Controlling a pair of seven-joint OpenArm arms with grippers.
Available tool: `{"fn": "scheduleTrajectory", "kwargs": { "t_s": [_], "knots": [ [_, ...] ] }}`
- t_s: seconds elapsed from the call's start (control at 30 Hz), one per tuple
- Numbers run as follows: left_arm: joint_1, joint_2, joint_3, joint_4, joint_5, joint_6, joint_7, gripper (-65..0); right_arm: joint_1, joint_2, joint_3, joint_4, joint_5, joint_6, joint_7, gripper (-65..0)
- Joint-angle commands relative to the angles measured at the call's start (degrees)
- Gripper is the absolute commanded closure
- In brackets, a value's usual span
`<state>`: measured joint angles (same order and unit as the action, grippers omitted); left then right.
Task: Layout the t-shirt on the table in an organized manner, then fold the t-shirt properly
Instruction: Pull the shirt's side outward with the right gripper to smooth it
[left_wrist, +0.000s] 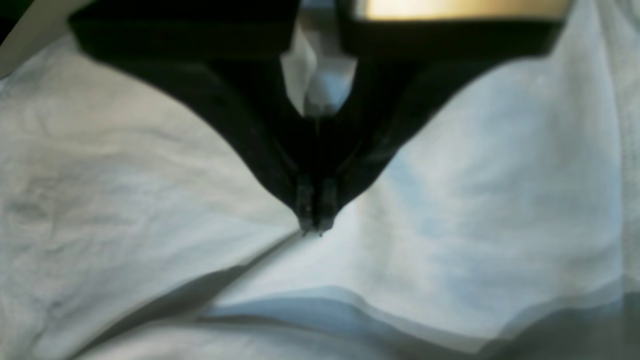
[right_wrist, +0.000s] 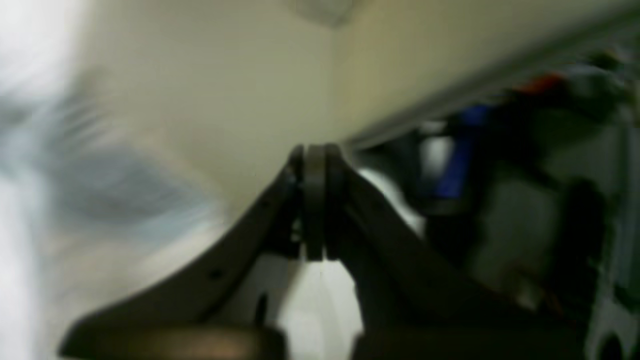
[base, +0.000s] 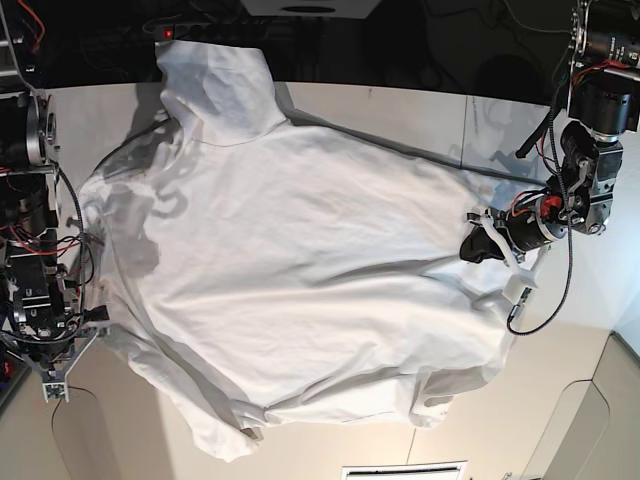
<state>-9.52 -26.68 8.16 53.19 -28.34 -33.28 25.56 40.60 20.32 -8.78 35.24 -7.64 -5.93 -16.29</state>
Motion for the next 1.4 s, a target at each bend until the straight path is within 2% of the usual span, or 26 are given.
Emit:
{"fn": "scheduleTrajectory", "kwargs": {
  "t_s": [0.0, 0.07, 0.1, 0.17, 0.2, 0.3, 0.43, 0.5, 0.53, 0.63, 0.7, 0.8, 0.87, 1.07, 1.27, 1.37],
  "knots": [
    [1.07, -0.94, 0.24, -0.74, 5.46, 2.67, 6.38, 0.0, 2.93, 0.87, 0.2, 0.83, -0.46, -1.84, 1.31, 0.0],
    [1.07, -0.94, 0.22, -0.74, 5.46, 2.67, 6.34, 0.0, 4.11, 0.92, 0.5, 0.9, -1.49, -4.55, 1.31, 0.0],
    [1.03, -0.92, 0.24, -0.74, 5.46, 2.67, 6.29, 0.0, 4.52, 0.87, 0.74, 1.05, -1.36, -4.9, 1.07, 0.0],
    [0.96, -0.79, 0.22, -0.72, 5.2, 2.67, 5.86, 0.0, 4.74, 0.63, 0.94, 2.14, 0.0, -4.31, 0.22, 0.0],
    [0.96, -0.76, 0.22, -0.72, 5.2, 2.69, 5.46, 0.0, 4.57, 0.46, 0.94, 3.19, 1.4, -2.69, -0.66, 0.0],
    [0.94, -0.74, 0.22, -0.72, 5.22, 2.67, 5.27, 0.0, 3.17, -0.52, 0.94, 7.72, 7.15, 8.28, -3.21, 0.0],
    [0.96, -0.55, 0.24, -0.72, 5.2, 2.64, 5.27, 0.0, -0.55, -4.31, 0.94, 14.29, 15.69, 23.76, -3.43, 0.0],
    [0.96, -0.35, 0.24, -0.72, 5.22, 2.64, 5.27, 0.0, -1.55, -7.19, 0.94, 14.36, 17.07, 28.2, -2.73, 0.0],
    [0.96, -0.28, 0.24, -0.72, 5.22, 2.64, 5.29, 0.0, -2.1, -8.61, 0.94, 14.14, 16.76, 28.72, -2.21, 0.0],
    [0.96, 0.07, 0.24, -0.72, 5.22, 2.64, 5.33, 0.0, -2.73, -12.13, 0.94, 11.13, 11.13, 27.98, 2.25, 0.0],
    [0.96, 0.15, 0.24, -0.72, 5.22, 2.64, 5.57, 0.0, -2.25, -13.31, 0.94, 7.43, 6.6, 24.87, 5.73, 0.0],
    [0.98, 0.13, 0.24, -0.72, 5.25, 2.64, 6.01, 0.0, -0.61, -13.2, 0.94, 0.79, 2.38, 18.84, 9.2, 0.0],
    [0.98, 0.15, 0.24, -0.72, 5.22, 2.62, 6.34, 0.0, 0.76, -11.96, 0.94, -3.21, 0.59, 16.0, 10.62, 0.0],
    [1.01, 0.15, 0.24, -0.72, 5.22, 2.62, 6.4, 0.0, 4.07, -5.07, 0.94, -9.57, -1.2, 14.56, 15.52, 0.0],
    [1.11, 0.15, 0.22, -0.72, 5.22, 2.62, 6.38, 0.0, 6.16, 2.12, 1.22, -10.73, -1.16, 7.96, 16.52, 0.0],
    [1.11, 0.2, 0.24, -0.72, 5.2, 2.62, 6.34, 0.0, 6.54, 4.33, 2.45, -10.69, 1.05, 7.82, 16.5, 0.0]
  ]
}}
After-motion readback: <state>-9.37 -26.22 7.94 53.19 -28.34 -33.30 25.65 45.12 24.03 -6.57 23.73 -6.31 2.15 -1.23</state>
